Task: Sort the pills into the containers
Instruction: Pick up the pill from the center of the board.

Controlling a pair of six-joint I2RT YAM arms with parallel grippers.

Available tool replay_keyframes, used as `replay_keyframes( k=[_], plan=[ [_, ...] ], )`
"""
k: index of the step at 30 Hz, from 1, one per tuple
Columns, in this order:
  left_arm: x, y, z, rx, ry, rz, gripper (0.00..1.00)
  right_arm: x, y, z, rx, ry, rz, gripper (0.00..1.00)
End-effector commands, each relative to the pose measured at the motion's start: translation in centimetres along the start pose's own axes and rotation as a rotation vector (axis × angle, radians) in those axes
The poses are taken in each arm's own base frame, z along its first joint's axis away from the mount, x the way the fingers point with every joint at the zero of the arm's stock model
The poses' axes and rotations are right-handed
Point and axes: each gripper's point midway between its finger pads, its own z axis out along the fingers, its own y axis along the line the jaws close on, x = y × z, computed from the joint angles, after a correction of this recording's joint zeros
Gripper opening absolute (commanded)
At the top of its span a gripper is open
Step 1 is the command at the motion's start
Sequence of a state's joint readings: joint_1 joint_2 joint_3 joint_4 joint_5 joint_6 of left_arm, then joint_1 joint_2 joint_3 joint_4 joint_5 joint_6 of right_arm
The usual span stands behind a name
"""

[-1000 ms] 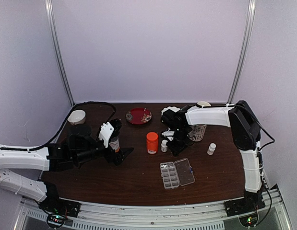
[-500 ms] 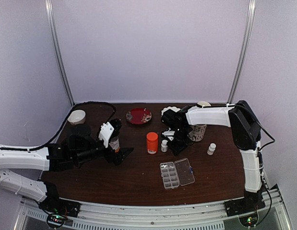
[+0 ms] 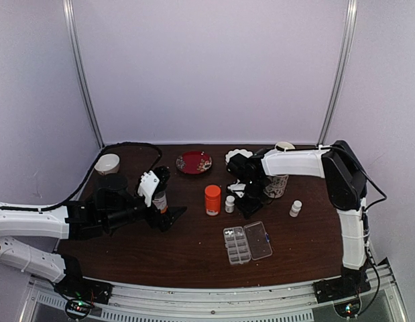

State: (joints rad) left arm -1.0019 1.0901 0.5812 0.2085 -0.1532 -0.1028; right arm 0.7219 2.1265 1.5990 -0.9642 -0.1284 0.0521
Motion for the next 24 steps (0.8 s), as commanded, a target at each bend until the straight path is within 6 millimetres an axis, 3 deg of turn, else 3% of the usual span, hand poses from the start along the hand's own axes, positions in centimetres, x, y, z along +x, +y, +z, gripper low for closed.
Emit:
replay_keyframes(
  k=[1,12,24],
  plan=[
    [-0.3,0.3,0.1,-0.009,-0.017,0.003,0.98,0.4,-0.1,-2.1,0.007,-0.035,0.007,0.12],
    [-0.4,0.2,0.1,-0.003,-0.019,0.001,0.97,1.7,1.8,-4.6,-0.021,-0.088,-0.013,0.12],
    [-0.4,0.3,0.0,-0.008,-0.015,0.004,0.98,-0.2,0.9,-2.8,0.005,-0.068,-0.008,0.22]
  ],
)
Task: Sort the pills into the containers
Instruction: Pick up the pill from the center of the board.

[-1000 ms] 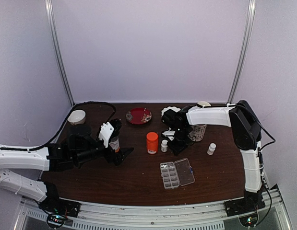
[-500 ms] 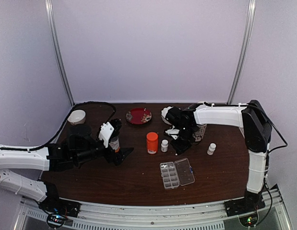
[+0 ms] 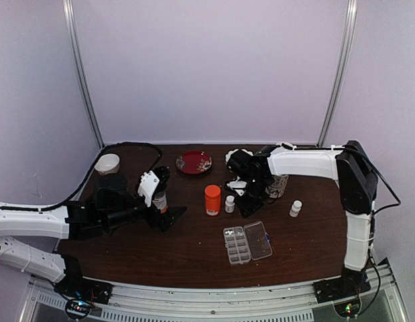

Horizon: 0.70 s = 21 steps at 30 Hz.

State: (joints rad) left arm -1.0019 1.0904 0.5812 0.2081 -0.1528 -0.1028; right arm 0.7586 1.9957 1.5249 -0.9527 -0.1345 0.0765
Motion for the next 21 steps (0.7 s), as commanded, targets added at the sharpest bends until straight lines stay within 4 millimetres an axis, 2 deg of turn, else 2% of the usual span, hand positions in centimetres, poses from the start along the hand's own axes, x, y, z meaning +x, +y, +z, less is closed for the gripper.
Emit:
replay_keyframes(
  k=[1,6,21],
  plan=[
    [-0.4,0.3,0.0,-0.009,-0.015,0.002,0.97,-1.2,-0.9,0.6,0.021,-0.001,0.006,0.22],
    [-0.2,0.3,0.1,-0.011,-0.013,0.002,0.98,-1.3,-1.7,1.6,0.029,0.020,0.014,0.23],
    [-0.3,0.3,0.3,-0.012,-0.011,0.008,0.98,-0.9,-2.2,3.6,0.031,0.066,0.014,0.22]
  ],
)
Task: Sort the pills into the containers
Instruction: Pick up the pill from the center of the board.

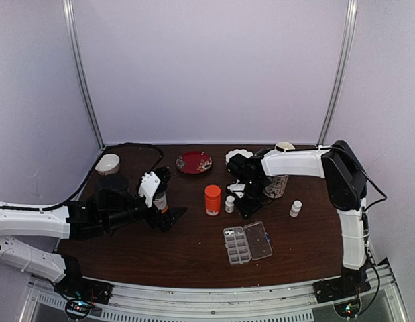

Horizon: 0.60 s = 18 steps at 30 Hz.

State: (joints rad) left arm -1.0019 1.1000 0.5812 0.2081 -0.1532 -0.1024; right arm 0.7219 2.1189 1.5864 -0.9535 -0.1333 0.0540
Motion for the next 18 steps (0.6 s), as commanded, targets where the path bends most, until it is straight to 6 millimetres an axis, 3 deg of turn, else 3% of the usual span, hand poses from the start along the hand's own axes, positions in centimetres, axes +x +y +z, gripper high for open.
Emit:
replay_keyframes(
  k=[1,18],
  plan=[
    [-0.62,0.36,0.08,-0.013,-0.021,0.007,0.98,-0.38,-0.60,0.35,0.021,0.005,-0.001,0.22],
    [-0.52,0.45,0.07,-0.017,-0.018,0.008,0.98,-0.62,-0.81,0.52,0.032,0.011,-0.005,0.15]
  ],
)
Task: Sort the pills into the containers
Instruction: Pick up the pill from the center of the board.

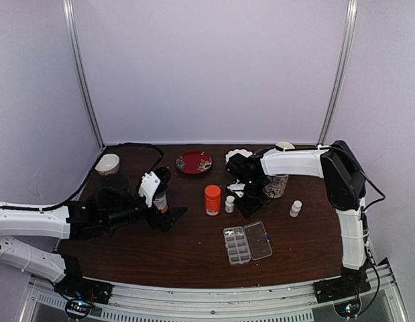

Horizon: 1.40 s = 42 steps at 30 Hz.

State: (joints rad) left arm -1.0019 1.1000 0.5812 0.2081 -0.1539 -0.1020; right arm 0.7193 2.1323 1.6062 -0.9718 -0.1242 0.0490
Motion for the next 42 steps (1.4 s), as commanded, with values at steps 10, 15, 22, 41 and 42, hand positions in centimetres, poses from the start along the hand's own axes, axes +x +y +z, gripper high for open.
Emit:
replay_keyframes(
  k=[10,15,22,41,42],
  plan=[
    [-0.4,0.5,0.0,-0.018,-0.019,0.008,0.98,-1.0,-0.4,-0.4,0.017,-0.029,0.000,0.12],
    [-0.5,0.4,0.0,-0.017,-0.019,0.008,0.98,-1.0,-0.5,-1.1,0.018,-0.042,0.000,0.11],
    [-0.4,0.4,0.0,-0.017,-0.018,0.008,0.98,-0.9,-0.4,-1.9,0.016,-0.059,0.002,0.10],
    [-0.6,0.3,0.1,-0.011,-0.021,0.005,0.98,1.6,2.3,-4.7,-0.025,-0.093,-0.033,0.10],
    [-0.6,0.3,0.1,-0.010,-0.021,0.005,0.97,1.8,2.8,-4.9,-0.039,-0.100,-0.035,0.10]
  ],
)
